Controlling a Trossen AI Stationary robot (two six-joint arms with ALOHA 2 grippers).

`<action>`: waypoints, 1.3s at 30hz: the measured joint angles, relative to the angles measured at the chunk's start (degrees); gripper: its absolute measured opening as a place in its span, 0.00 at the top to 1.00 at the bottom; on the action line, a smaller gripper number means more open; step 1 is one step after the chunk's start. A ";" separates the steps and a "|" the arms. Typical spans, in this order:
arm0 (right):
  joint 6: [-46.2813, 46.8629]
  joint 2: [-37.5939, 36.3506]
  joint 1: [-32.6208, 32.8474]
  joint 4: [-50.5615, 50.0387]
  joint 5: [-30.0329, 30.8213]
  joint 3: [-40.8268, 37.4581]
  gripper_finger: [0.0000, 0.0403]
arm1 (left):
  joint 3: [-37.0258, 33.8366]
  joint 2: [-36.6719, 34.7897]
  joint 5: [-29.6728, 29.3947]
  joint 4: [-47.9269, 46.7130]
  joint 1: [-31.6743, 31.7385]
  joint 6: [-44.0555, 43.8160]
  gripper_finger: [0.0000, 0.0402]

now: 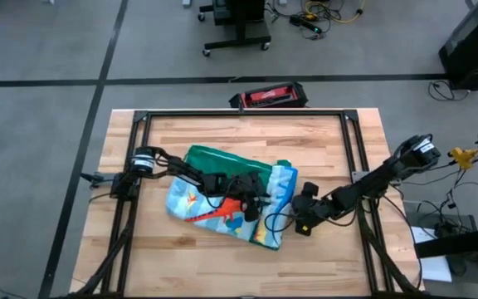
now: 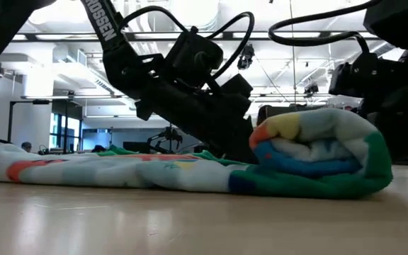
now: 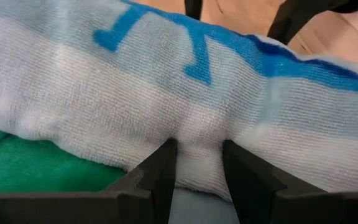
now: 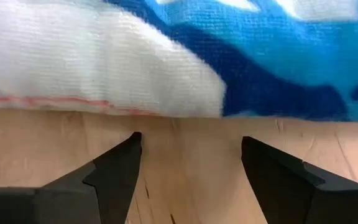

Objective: Roll towel
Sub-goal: Roll the multi-color dinosaur print towel

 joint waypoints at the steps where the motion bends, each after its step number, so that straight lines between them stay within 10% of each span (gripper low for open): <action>1: -0.25 0.02 0.00 0.75 0.06 -0.28 0.37 | 0.06 0.47 -0.52 0.41 0.00 0.02 0.70; 19: -14.61 -3.32 -3.50 6.80 2.57 4.58 0.38 | -0.02 1.51 0.55 0.58 -1.25 2.47 0.70; 39: -2.62 1.17 -2.46 -1.21 0.38 2.32 0.36 | 0.00 1.40 0.75 -0.11 -1.27 2.21 0.70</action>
